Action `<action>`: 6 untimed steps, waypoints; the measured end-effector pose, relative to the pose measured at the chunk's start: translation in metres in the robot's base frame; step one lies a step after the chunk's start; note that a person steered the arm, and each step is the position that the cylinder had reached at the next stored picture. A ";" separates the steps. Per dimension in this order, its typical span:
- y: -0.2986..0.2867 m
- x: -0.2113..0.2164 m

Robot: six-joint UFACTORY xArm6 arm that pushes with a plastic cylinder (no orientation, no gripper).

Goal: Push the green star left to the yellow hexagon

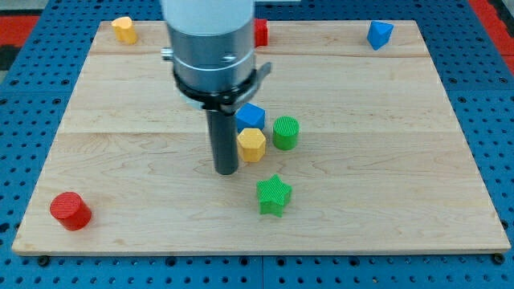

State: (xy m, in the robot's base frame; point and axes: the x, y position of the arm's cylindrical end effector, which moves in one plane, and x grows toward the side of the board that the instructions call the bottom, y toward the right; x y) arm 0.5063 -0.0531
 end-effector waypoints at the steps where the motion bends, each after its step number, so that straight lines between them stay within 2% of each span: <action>1: 0.024 -0.002; 3: 0.176 0.002; 4: 0.181 0.036; 5: 0.135 0.044; 6: 0.044 0.044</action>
State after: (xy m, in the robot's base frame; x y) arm 0.5499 -0.0091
